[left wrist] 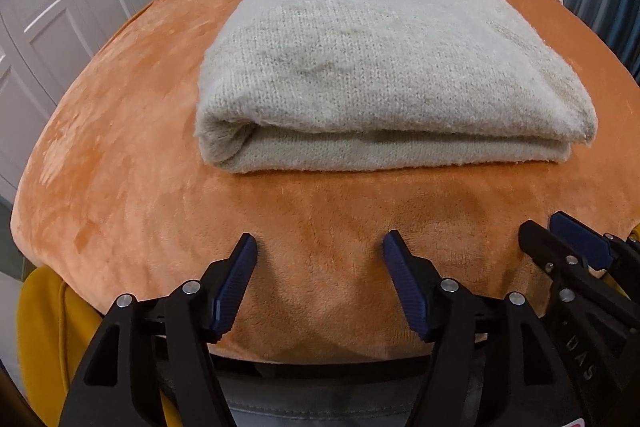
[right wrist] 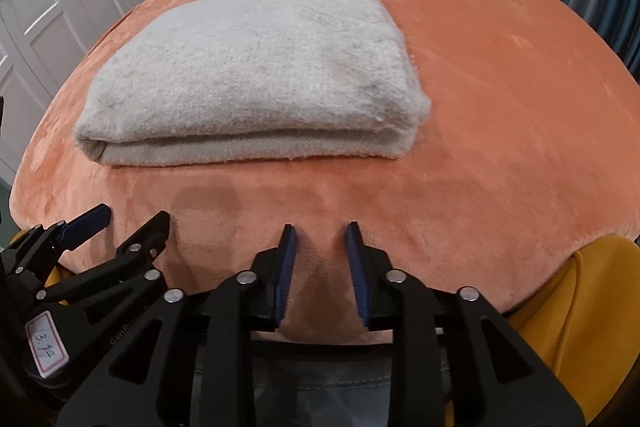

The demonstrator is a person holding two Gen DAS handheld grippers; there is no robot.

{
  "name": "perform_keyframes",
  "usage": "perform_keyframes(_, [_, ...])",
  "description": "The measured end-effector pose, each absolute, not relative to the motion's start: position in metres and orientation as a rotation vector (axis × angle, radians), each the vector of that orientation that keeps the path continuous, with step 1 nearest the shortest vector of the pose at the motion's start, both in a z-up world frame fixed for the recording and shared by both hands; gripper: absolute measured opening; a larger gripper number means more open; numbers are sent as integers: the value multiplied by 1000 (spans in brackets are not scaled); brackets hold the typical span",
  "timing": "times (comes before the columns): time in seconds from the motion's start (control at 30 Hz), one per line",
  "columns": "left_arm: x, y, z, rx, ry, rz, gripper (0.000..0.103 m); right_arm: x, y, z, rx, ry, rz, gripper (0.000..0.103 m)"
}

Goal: Fold small clothes

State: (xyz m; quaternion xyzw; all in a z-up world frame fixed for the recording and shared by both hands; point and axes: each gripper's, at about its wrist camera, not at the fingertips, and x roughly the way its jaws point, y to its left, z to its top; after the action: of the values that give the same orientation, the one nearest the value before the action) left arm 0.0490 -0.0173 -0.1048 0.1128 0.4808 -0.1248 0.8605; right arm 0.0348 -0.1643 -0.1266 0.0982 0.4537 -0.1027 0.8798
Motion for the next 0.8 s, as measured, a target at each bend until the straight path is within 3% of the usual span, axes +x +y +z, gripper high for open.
perform_keyframes(0.13, [46,-17,-108,240,986,-259,67,34,-154,-130,154,923,-218,35])
perform_keyframes(0.37, [49,-10,-112,195,976,-224,85,31,-154,-133,156,899,-229,35])
perform_keyframes(0.8, [49,-5,-115,189,964,-233,89,23,-141,-138,151,875,-255,35])
